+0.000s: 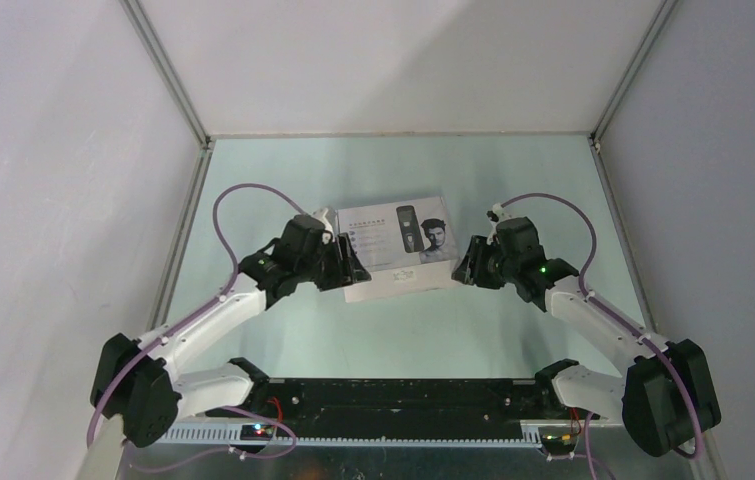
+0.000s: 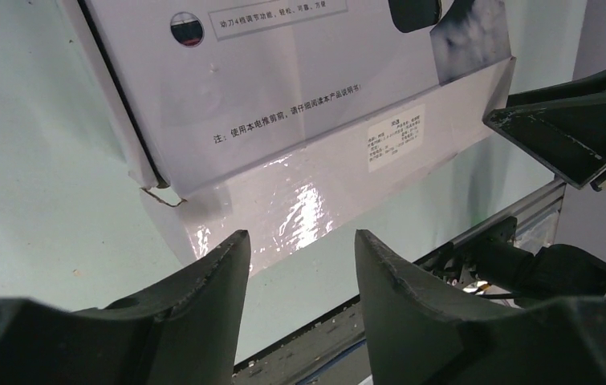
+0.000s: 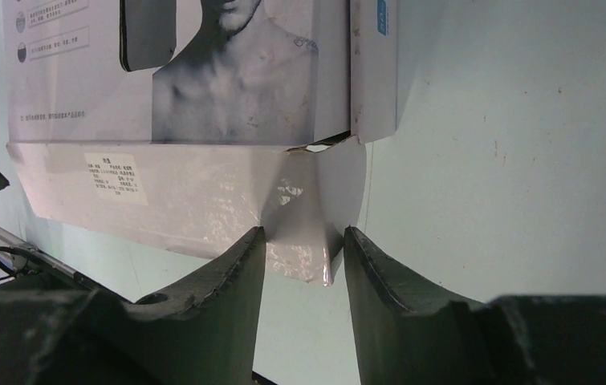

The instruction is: Sort the hair-cutting tools

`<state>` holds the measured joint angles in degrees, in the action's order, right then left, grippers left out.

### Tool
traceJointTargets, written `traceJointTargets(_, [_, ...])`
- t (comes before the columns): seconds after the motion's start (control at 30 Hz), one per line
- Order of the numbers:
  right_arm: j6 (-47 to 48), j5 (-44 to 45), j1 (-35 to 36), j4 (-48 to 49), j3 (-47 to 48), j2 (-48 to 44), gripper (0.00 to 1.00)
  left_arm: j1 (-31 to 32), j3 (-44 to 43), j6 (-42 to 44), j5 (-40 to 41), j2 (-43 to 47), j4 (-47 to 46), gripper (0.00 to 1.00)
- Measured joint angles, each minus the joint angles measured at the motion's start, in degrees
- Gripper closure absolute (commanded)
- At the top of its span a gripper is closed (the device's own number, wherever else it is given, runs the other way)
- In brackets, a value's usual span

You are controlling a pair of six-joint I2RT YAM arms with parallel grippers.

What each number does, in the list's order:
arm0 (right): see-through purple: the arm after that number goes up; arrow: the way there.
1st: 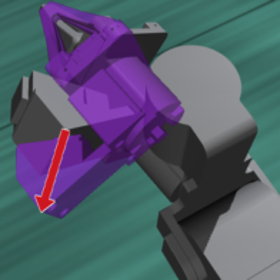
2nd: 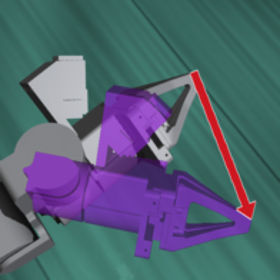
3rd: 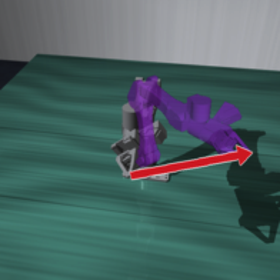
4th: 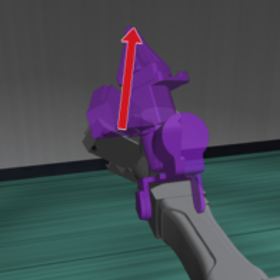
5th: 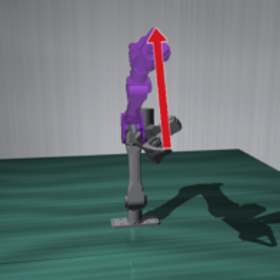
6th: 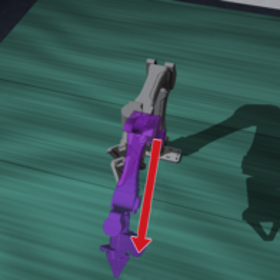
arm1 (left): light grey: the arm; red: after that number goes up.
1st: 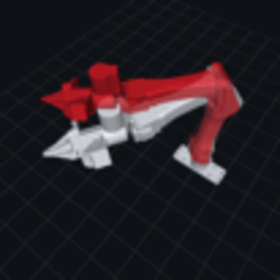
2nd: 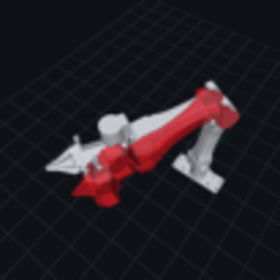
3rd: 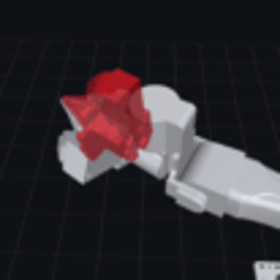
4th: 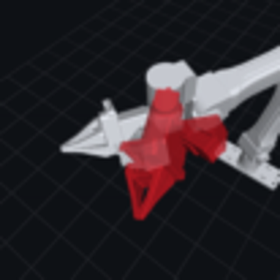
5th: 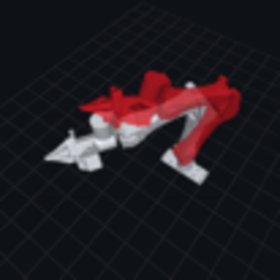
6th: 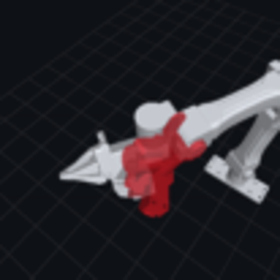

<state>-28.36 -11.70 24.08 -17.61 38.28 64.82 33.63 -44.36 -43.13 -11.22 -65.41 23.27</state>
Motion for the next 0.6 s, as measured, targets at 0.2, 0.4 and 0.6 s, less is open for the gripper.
traceJointTargets(0.2, [0.0,-0.4,-0.3,0.0,0.0,0.0,0.51,0.0,0.0,0.3,3.2,1.2,2.6,0.29])
traceJointTargets(0.4, [0.0,-0.4,-0.6,0.0,0.0,0.0,0.50,0.0,-0.1,1.8,7.1,0.6,6.2,0.28])
traceJointTargets(0.6, [0.0,-0.7,-0.9,0.0,0.0,0.0,0.51,0.0,-0.1,2.8,6.4,-3.2,5.9,0.33])
